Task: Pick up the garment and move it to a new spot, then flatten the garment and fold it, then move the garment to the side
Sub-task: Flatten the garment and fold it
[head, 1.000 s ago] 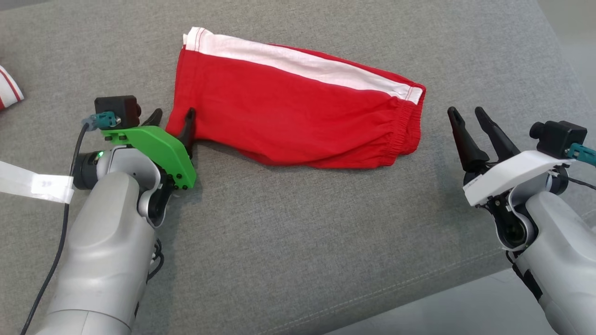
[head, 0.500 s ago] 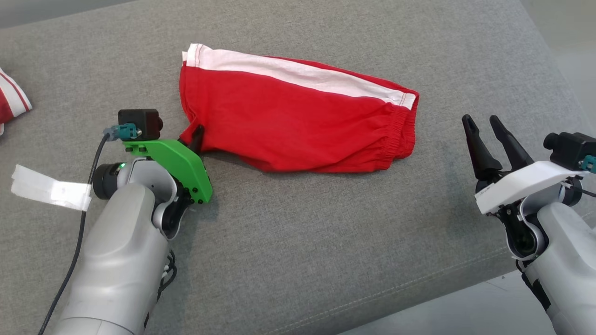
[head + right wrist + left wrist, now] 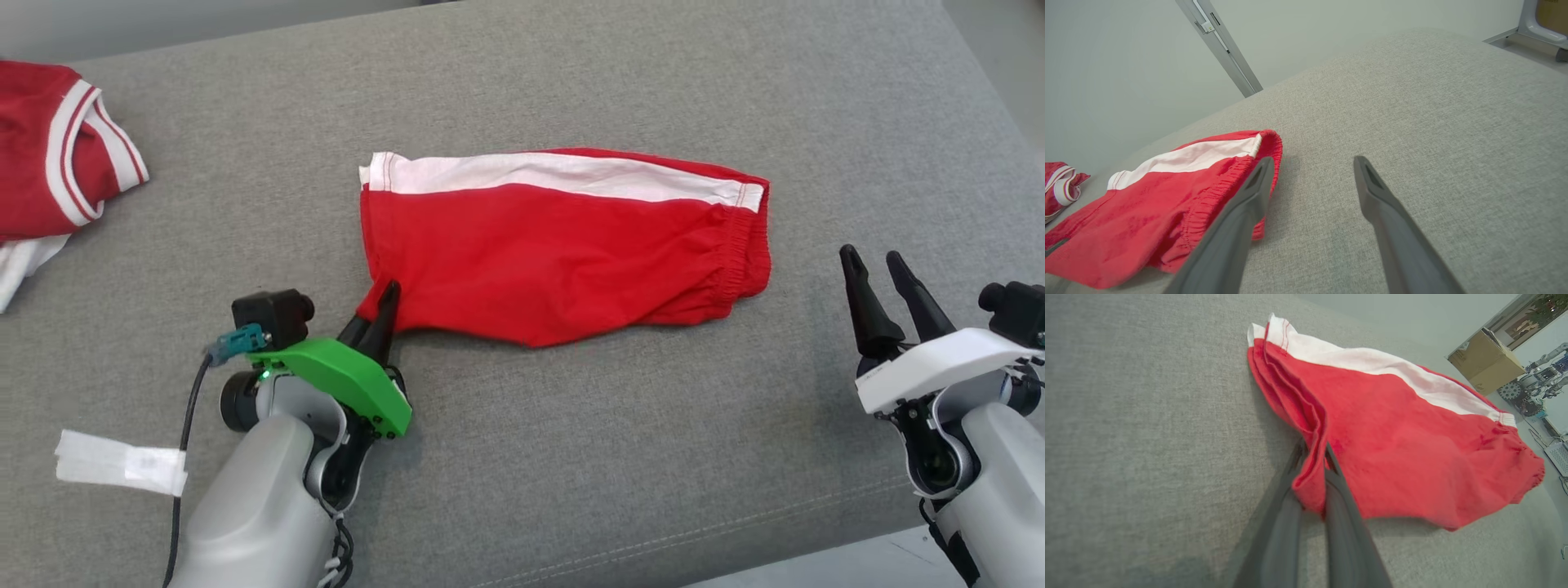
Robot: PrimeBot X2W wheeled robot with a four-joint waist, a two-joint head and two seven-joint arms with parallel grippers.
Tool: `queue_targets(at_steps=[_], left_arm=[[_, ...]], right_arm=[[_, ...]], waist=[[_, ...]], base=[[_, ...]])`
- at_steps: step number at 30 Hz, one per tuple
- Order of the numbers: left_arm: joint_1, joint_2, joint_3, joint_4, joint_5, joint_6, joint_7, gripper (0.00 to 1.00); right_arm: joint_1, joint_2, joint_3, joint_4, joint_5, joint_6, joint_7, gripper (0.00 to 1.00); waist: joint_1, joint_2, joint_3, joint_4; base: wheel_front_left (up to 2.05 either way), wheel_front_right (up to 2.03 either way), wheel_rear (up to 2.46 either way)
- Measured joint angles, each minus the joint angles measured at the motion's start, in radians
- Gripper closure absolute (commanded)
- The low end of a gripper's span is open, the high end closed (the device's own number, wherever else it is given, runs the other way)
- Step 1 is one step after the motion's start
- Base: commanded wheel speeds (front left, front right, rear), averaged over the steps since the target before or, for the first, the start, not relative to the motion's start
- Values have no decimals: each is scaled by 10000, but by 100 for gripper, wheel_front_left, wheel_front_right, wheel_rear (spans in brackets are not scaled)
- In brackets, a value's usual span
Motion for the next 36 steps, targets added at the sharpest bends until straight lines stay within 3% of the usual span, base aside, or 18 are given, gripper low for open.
queue_targets(at_steps=[7, 13, 20, 22, 23, 30, 36], left_arm=[[798, 13, -286, -857, -617, 0, -830, 100], [1513, 36, -683, -1423, -671, 2, -849, 100], [2029, 69, -821, -1833, -568, 376, -930, 100], [2238, 73, -888, -1910, -566, 508, -932, 49], [2327, 75, -884, -1969, -554, 579, -955, 0], [2406, 100, -203, -2506, -69, 1225, -1020, 0], [2408, 307, 938, -4010, 1009, 1778, -1020, 0]], right_arm=[[298, 33, -173, 142, 13, -4, 0, 0], [283, 142, 451, 251, -8, -2, 4, 0], [30, 232, 675, 303, -6, -2, 198, 0], [17, 259, 677, 401, -6, -2, 259, 0], [12, 282, 683, 451, -6, -2, 332, 0], [-187, 372, 627, 612, 4, -27, 445, 0], [-199, 430, 596, 780, 104, -40, 696, 0]], waist=[[0, 0, -292, 557], [0, 0, -501, 959], [0, 0, -618, 1177], [0, 0, -629, 1214], [-1, 0, -634, 1231], [0, 0, -648, 1341], [0, 0, -650, 1474]], base=[[0, 0, 0], [0, 0, 0], [0, 0, 0], [0, 0, 0], [0, 0, 0], [0, 0, 0], [0, 0, 0]])
